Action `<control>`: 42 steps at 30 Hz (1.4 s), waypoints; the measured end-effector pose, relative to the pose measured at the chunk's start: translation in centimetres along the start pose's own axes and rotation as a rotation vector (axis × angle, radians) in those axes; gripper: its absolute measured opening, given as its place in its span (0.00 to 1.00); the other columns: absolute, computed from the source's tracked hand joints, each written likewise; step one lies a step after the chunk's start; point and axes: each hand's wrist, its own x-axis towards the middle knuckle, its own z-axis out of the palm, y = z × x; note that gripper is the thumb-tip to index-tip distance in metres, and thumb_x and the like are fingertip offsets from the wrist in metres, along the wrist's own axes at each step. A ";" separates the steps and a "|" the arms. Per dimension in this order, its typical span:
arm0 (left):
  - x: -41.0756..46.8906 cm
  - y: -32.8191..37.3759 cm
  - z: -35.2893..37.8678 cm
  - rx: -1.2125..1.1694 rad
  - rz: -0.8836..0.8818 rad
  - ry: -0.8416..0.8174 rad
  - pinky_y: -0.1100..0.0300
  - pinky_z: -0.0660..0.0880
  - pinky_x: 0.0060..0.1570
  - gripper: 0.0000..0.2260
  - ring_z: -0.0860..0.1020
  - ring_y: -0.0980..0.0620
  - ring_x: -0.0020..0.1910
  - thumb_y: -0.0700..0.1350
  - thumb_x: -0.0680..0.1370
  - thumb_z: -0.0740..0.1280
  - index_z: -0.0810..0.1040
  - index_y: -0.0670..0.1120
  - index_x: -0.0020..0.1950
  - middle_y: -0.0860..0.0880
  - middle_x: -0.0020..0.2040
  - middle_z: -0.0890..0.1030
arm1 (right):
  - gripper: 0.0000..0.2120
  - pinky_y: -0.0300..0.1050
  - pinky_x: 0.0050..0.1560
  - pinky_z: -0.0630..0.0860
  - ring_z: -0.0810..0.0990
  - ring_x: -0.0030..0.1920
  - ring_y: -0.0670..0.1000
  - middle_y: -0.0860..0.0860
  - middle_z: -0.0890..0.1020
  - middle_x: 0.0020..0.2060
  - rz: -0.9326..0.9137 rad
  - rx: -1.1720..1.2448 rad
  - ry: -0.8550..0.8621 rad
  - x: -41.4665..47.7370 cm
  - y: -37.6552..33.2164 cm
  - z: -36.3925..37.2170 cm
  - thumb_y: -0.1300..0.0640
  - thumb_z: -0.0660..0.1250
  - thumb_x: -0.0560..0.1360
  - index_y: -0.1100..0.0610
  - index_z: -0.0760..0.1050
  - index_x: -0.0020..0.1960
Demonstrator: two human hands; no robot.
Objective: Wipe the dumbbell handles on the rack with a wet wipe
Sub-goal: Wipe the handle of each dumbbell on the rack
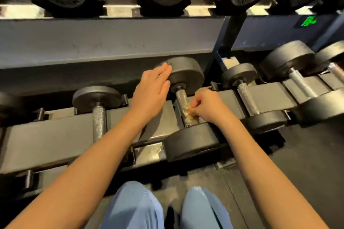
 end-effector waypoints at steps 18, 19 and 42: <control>-0.7 -0.1 0.2 -0.090 -0.050 0.035 0.64 0.56 0.63 0.21 0.57 0.55 0.72 0.46 0.83 0.54 0.59 0.50 0.76 0.54 0.76 0.60 | 0.04 0.42 0.45 0.76 0.78 0.42 0.49 0.53 0.80 0.39 0.018 0.105 0.059 1.6 -0.9 0.1 0.62 0.72 0.71 0.57 0.80 0.38; -0.7 0.0 0.1 -0.097 -0.051 0.030 0.64 0.56 0.63 0.21 0.57 0.55 0.72 0.46 0.83 0.54 0.59 0.50 0.76 0.55 0.76 0.60 | 0.06 0.42 0.45 0.76 0.78 0.42 0.49 0.52 0.81 0.38 -0.001 0.138 0.122 2.2 -1.2 0.3 0.62 0.72 0.72 0.56 0.80 0.37; -1.0 0.3 0.2 -0.182 -0.086 0.014 0.59 0.59 0.68 0.22 0.56 0.55 0.73 0.46 0.83 0.55 0.58 0.50 0.77 0.54 0.76 0.60 | 0.10 0.38 0.43 0.74 0.78 0.41 0.46 0.52 0.83 0.40 -0.038 0.040 -0.072 0.6 -0.6 -0.5 0.61 0.76 0.68 0.53 0.77 0.33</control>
